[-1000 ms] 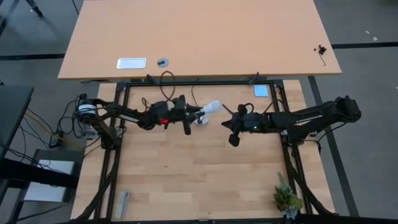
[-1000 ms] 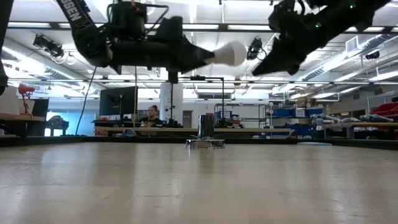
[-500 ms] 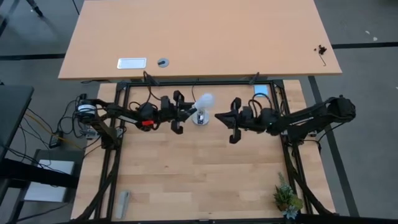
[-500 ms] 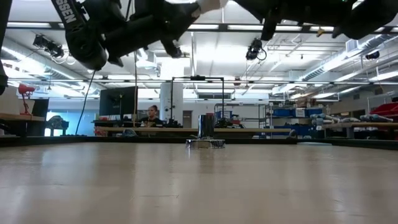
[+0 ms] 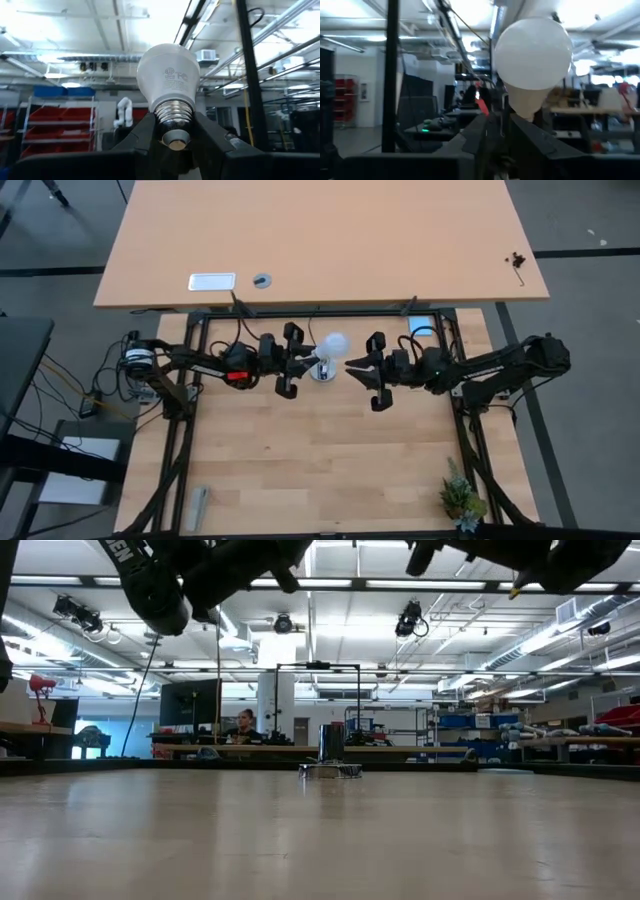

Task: Screw lightbulb
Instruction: Insert the lightbulb into the lamp

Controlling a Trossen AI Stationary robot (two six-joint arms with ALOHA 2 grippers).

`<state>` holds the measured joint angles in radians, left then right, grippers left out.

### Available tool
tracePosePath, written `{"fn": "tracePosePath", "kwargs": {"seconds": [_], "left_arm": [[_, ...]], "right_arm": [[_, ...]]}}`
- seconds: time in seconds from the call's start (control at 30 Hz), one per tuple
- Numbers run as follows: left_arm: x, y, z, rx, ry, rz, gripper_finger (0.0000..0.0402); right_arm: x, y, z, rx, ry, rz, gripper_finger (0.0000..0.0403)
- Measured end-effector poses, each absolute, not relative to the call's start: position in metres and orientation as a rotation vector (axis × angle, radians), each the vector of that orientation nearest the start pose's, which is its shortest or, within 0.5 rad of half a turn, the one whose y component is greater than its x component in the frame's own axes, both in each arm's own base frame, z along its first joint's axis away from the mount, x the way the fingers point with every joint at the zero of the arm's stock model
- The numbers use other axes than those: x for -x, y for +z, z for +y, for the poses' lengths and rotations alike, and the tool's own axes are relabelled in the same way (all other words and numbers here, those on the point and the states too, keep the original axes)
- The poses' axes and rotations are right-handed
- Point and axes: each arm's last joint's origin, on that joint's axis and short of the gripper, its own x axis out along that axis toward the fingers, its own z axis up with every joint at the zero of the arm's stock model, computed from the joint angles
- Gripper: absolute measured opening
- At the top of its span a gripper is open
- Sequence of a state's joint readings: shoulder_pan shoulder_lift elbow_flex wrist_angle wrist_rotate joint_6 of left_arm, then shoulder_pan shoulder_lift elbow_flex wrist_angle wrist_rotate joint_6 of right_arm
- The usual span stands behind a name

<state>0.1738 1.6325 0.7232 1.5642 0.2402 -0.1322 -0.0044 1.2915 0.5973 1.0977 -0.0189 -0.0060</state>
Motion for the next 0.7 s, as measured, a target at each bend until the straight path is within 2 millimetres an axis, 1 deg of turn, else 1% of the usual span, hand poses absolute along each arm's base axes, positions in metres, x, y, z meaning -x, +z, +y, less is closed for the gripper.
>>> {"fn": "tracePosePath", "kwargs": {"seconds": [0.2, 0.5, 0.7], "left_arm": [[-0.311, 0.282, 0.045, -0.046, -0.132, -0.682, 0.0092], [-0.318, 0.302, 0.038, -0.129, -0.129, -0.755, 0.0092], [-0.320, 0.308, 0.038, -0.126, -0.124, -0.773, 0.0092]], "right_arm": [[-0.267, 0.304, 0.000, 0.041, 0.038, -0.462, 0.0157], [-0.273, 0.325, 0.000, 0.038, 0.032, -0.484, 0.0263], [-0.278, 0.342, -0.003, 0.032, -0.020, -0.473, 0.0312]]}}
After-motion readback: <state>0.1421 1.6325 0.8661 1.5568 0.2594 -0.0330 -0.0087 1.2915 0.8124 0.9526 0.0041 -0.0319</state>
